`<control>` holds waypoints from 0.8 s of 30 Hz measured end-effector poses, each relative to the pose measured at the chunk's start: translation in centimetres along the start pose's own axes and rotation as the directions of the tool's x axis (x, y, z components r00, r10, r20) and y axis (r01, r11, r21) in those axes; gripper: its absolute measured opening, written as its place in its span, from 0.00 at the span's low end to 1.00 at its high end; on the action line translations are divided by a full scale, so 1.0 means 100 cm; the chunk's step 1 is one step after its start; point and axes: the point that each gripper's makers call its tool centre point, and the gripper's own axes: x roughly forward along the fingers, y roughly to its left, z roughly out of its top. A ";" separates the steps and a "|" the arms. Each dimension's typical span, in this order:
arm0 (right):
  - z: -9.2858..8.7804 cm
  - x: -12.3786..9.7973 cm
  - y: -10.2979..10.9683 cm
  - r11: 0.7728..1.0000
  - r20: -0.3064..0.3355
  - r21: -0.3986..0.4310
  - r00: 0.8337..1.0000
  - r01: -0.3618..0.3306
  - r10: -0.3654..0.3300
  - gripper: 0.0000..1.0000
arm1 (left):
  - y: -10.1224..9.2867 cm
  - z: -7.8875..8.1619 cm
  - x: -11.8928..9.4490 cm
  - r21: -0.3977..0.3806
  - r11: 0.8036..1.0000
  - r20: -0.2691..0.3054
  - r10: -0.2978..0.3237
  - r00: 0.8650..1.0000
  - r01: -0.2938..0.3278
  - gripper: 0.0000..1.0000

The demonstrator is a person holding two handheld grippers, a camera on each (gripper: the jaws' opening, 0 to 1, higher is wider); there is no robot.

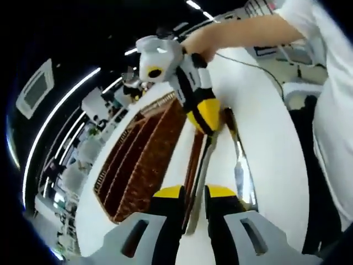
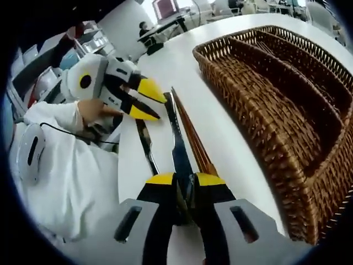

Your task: Arrange the knives, forks, and spoons in their matching storage slots by inserting each utensil handle-first until every utensil is classified and aligned in the correct compartment

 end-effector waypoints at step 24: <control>-0.001 0.000 0.003 0.995 -0.022 0.072 0.998 -0.065 0.066 0.12 | -0.003 -0.005 0.015 0.334 0.940 -0.170 -0.014 0.985 0.071 0.05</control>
